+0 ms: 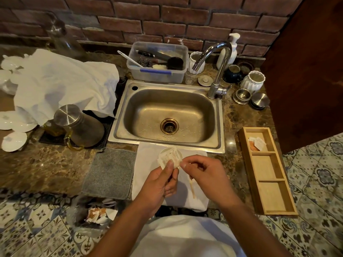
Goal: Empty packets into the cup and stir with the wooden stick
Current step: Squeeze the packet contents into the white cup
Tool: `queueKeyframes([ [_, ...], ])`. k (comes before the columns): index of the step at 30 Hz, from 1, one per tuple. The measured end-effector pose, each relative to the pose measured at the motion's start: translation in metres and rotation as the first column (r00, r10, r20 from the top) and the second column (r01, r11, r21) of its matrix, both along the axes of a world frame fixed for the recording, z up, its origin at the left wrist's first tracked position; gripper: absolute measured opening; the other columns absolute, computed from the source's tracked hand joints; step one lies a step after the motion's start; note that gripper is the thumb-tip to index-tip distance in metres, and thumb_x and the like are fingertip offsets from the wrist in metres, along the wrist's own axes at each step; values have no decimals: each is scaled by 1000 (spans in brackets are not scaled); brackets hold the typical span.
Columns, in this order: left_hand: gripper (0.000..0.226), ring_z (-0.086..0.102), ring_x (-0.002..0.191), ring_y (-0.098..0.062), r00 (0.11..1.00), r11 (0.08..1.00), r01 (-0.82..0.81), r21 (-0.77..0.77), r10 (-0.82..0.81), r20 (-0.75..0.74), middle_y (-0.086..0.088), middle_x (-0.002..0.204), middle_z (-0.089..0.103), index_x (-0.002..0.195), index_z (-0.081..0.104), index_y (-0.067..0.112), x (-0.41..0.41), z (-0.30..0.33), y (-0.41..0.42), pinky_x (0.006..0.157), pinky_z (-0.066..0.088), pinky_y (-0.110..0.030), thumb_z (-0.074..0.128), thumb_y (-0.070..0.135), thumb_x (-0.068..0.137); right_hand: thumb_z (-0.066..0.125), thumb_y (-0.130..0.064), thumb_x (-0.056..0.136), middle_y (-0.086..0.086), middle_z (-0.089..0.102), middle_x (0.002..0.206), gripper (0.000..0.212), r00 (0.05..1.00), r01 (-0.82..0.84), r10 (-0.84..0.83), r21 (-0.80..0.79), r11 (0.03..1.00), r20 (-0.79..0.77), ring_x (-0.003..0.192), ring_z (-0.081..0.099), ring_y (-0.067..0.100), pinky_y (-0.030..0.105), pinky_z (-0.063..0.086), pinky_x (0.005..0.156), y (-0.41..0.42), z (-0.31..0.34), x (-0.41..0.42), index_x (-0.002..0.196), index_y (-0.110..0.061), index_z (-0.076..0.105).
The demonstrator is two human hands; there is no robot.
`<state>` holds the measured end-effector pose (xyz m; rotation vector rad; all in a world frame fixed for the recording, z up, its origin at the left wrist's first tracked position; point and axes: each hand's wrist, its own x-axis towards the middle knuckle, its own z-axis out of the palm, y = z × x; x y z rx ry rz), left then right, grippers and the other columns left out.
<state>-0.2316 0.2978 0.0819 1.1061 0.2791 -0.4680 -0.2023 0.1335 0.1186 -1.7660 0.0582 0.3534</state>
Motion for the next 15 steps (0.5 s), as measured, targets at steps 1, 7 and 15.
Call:
queueKeyframes([
  [1, 43, 28, 45, -10, 1000, 1000, 5, 27, -5, 14, 2, 48, 34, 77, 61, 13, -1, 0, 0, 49, 25, -25, 47, 46, 100, 75, -16, 91, 11, 68, 68, 8, 1000, 1, -1, 6, 1000, -1, 59, 56, 5, 18, 48, 61, 0, 0, 0, 89, -21, 81],
  [7, 41, 40, 51, -13, 989, 985, -87, 152, 68, 128, -4, 60, 49, 93, 65, 10, 0, -5, 11, 53, 35, -28, 50, 48, 98, 74, -11, 91, -7, 59, 61, 10, 992, -102, 103, 27, 994, -67, 57, 49, 7, 15, 41, 56, -7, 4, 6, 85, -16, 80],
  [15, 32, 47, 50, -15, 987, 953, -35, 301, -14, 161, -3, 59, 62, 94, 70, 3, 1, -6, 25, 50, 40, -26, 70, 34, 88, 72, -8, 91, -10, 55, 52, 10, 993, -35, 37, 18, 999, -110, 48, 46, 0, 10, 37, 49, -8, 0, 14, 85, -11, 80],
])
